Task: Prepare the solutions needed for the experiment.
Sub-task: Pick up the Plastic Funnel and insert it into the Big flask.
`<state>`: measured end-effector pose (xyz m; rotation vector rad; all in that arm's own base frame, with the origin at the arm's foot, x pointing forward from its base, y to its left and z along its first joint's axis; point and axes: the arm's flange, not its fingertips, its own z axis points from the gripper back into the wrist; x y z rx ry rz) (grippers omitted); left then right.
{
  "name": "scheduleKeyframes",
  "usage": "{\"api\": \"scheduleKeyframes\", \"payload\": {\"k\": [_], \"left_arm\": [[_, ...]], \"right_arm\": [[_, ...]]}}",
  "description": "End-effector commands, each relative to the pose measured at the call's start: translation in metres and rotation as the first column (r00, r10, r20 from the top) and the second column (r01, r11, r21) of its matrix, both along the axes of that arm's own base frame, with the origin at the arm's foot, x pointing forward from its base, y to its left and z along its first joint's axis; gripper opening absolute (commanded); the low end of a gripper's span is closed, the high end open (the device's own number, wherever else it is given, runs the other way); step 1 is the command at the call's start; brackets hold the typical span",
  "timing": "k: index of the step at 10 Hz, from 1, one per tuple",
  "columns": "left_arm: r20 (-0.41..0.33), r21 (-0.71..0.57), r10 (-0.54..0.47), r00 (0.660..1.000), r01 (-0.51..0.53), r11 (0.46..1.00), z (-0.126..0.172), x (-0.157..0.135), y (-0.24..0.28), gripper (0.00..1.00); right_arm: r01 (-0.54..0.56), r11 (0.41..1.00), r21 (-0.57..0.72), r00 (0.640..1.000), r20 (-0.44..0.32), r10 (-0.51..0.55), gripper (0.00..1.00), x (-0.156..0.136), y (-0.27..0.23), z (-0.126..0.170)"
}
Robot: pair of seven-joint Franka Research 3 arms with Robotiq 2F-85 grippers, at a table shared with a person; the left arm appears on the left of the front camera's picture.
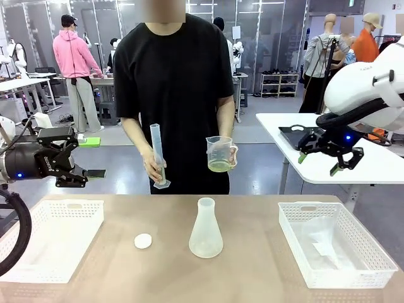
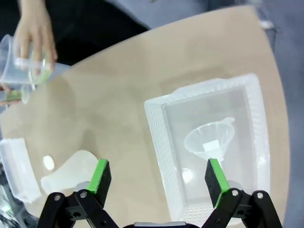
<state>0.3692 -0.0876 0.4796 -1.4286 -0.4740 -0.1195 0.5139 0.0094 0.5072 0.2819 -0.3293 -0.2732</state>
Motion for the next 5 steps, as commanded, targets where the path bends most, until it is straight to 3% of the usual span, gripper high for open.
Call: {"api": "scheduleKeyframes", "payload": {"k": [1, 2, 3, 5], "left_arm": [[-0.004, -0.004, -0.003, 1.000, 0.003, 1.000, 0.002, -0.001, -0.002, 1.00], [-0.004, -0.004, -0.003, 1.000, 0.003, 1.000, 0.002, -0.001, -0.002, 1.00], [-0.004, -0.004, -0.003, 1.000, 0.003, 1.000, 0.002, -0.001, -0.002, 1.00], [-0.004, -0.004, -0.003, 1.000, 0.003, 1.000, 0.002, -0.001, -0.002, 1.00]], "right_arm": [[-0.242, 0.969, -0.048, 0.967, 0.063, 0.245, 1.00, 0.013, -0.005, -0.016], [-0.306, 0.950, -0.057, 0.946, 0.090, 0.310, 1.00, 0.016, -0.004, -0.022], [-0.128, 0.991, -0.043, 0.992, 0.017, 0.129, 1.00, 0.005, 0.006, -0.007], [-0.128, 0.991, -0.043, 0.992, 0.017, 0.129, 1.00, 0.005, 0.006, -0.007]]}}
